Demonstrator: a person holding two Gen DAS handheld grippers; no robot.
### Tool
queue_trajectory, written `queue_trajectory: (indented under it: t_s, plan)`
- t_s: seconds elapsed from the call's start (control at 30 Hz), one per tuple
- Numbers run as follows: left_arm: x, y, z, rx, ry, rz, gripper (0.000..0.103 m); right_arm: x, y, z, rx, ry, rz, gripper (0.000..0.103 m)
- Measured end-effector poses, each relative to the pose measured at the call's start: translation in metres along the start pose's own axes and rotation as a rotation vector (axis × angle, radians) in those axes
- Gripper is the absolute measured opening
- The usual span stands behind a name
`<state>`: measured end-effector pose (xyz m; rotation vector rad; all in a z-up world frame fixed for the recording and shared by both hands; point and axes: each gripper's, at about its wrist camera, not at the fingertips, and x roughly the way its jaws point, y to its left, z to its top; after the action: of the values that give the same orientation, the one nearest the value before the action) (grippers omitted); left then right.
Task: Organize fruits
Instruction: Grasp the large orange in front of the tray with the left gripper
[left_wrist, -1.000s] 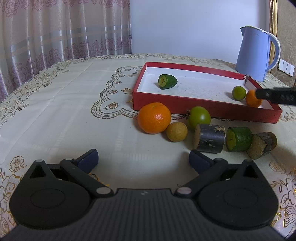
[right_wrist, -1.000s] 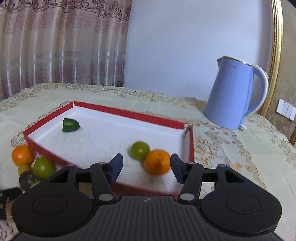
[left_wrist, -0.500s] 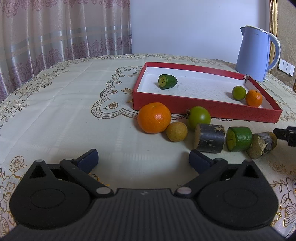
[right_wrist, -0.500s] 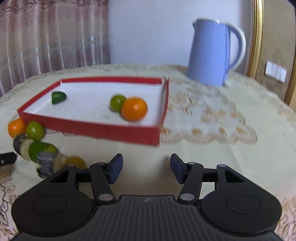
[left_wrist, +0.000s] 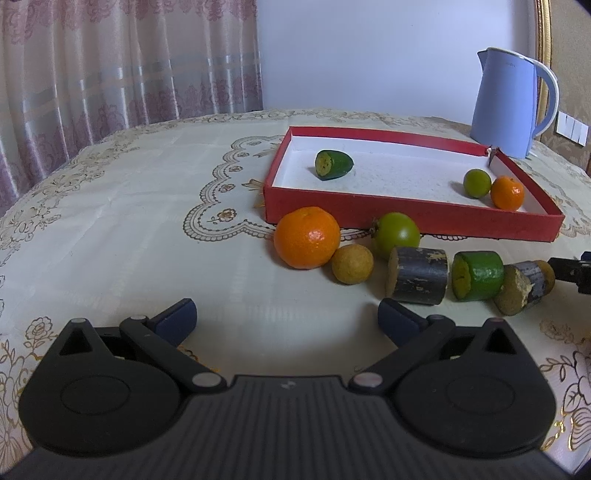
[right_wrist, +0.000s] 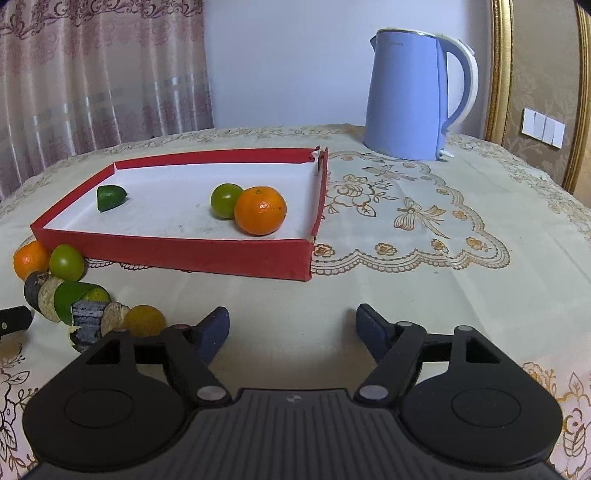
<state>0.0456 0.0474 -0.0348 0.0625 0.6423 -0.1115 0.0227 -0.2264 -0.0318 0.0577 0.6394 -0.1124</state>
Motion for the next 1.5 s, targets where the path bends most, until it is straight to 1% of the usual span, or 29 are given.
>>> queue_trajectory:
  t_s: [0.07,0.17,0.3,0.43,0.63,0.8,1.0,1.03,1.07,1.13,1.23,1.27,1.3,1.37,1.43,1.5]
  plan:
    - [-0.001,0.004,0.002,-0.024,0.005,-0.008,0.103,0.001,0.0,0.0,-0.001,0.003,-0.004,0.079]
    - [-0.004,0.011,0.008,-0.074,-0.001,-0.016,0.103,0.001,0.0,0.0,-0.003,0.004,0.002,0.08]
    - [-0.008,0.016,0.021,-0.071,-0.037,0.031,0.103,0.001,0.0,0.0,-0.003,0.004,0.002,0.08]
    - [-0.007,0.017,0.033,-0.076,-0.066,0.055,0.103,0.001,0.0,0.0,-0.003,0.004,0.002,0.081]
    - [0.009,0.008,0.044,-0.06,-0.056,0.065,0.103,0.002,0.0,0.0,-0.003,0.005,-0.001,0.082]
    - [0.02,0.005,0.046,-0.049,-0.052,0.08,0.103,0.001,0.0,0.0,-0.002,0.005,-0.001,0.082]
    - [0.031,0.005,0.045,-0.053,-0.022,0.08,0.103,0.001,0.0,0.0,-0.001,0.006,-0.001,0.083]
    - [0.032,0.005,0.045,-0.052,-0.021,0.079,0.103,0.002,0.0,0.0,-0.001,0.006,-0.002,0.084]
    - [0.032,0.005,0.045,-0.052,-0.02,0.079,0.103,0.002,0.0,0.0,-0.001,0.007,-0.007,0.092]
    - [0.033,0.005,0.045,-0.054,-0.017,0.079,0.103,0.004,-0.003,0.0,0.02,0.023,-0.028,0.099]
    - [0.034,0.006,0.045,-0.06,-0.01,0.07,0.103,0.004,-0.004,-0.001,0.021,0.022,-0.028,0.099]
    - [0.034,0.007,0.045,-0.063,-0.01,0.059,0.099,0.004,-0.004,-0.001,0.021,0.023,-0.028,0.099]
    - [0.033,0.008,0.044,-0.065,-0.009,0.038,0.092,0.004,-0.004,-0.001,0.021,0.023,-0.028,0.099]
    - [0.032,0.008,0.044,-0.062,-0.009,0.014,0.087,0.004,-0.005,-0.001,0.021,0.023,-0.029,0.099]
    - [0.029,0.005,0.042,-0.043,-0.022,0.018,0.083,0.004,-0.005,-0.001,0.021,0.023,-0.028,0.099]
    - [0.026,0.005,0.041,-0.04,-0.027,-0.01,0.069,0.003,-0.005,-0.001,0.021,0.023,-0.029,0.099]
